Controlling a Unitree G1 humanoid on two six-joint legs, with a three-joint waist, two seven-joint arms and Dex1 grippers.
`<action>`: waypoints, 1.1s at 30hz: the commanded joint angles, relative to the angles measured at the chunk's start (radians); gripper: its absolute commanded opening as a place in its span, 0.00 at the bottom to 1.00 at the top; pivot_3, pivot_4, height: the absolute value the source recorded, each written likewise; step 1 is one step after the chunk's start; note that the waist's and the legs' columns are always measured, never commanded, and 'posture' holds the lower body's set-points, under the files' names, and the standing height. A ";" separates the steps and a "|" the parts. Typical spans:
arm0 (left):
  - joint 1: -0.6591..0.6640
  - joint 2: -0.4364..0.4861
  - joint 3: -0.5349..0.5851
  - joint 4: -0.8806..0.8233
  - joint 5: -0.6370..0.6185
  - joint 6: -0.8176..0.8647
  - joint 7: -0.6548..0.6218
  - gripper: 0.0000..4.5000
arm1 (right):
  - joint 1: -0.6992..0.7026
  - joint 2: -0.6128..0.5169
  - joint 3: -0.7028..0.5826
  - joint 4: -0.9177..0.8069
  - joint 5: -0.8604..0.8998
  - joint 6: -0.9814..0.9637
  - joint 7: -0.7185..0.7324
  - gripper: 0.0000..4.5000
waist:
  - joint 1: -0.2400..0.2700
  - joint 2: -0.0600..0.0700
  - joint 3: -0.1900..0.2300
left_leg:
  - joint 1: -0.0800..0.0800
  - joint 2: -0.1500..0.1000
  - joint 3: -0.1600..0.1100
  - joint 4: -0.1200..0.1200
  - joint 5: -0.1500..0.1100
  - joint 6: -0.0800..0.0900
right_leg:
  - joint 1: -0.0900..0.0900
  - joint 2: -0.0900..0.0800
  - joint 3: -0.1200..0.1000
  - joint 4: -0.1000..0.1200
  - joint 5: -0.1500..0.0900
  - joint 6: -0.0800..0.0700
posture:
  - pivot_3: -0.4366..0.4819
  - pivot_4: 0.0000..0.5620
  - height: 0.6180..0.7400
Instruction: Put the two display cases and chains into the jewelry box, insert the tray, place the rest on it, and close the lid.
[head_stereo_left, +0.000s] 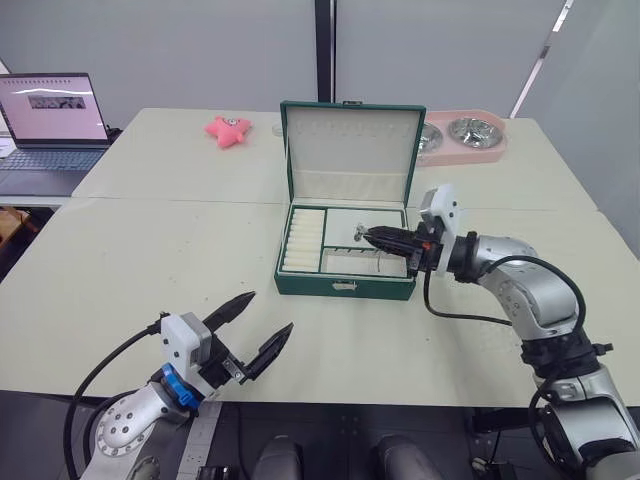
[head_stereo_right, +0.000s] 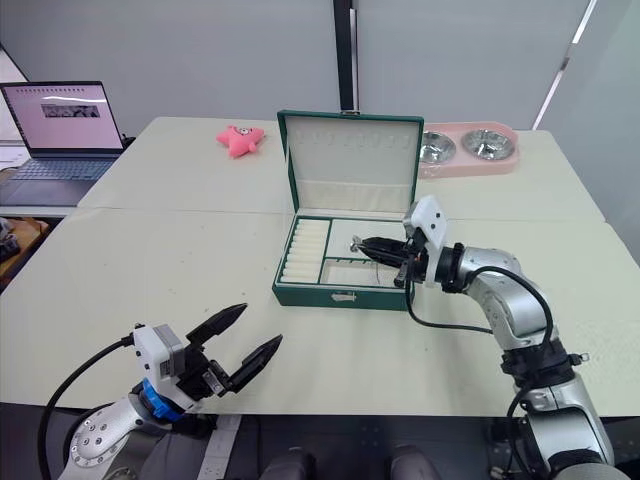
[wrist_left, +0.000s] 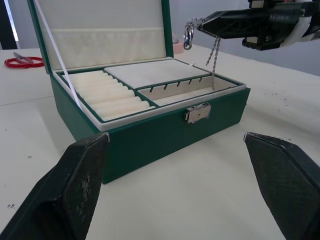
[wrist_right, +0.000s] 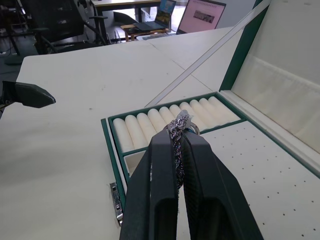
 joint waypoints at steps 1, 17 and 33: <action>0.015 -0.009 0.002 -0.039 -0.006 -0.016 0.002 1.00 | -0.025 0.010 0.012 0.023 -0.036 -0.051 0.023 0.01 | 0.000 0.000 0.000 | 0.000 0.000 0.000 0.000 0.000 0.000 | 0.000 0.000 0.000 0.000 0.000 0.000 | 0.48 0.27 1.00; 0.059 -0.036 0.004 -0.023 -0.001 -0.064 -0.012 1.00 | -0.024 0.034 0.039 0.121 -0.128 -0.115 0.071 0.01 | -0.003 0.000 0.000 | 0.000 0.000 0.000 0.000 0.000 0.000 | 0.000 0.000 0.000 0.000 0.000 0.000 | 0.48 0.27 1.00; 0.040 -0.025 0.014 0.002 -0.007 -0.071 -0.037 1.00 | -0.017 0.040 0.025 0.101 -0.128 -0.107 0.068 0.01 | -0.003 0.000 0.000 | 0.000 0.000 0.000 0.000 0.000 0.000 | 0.000 0.000 0.000 0.000 0.000 0.000 | 0.48 0.27 1.00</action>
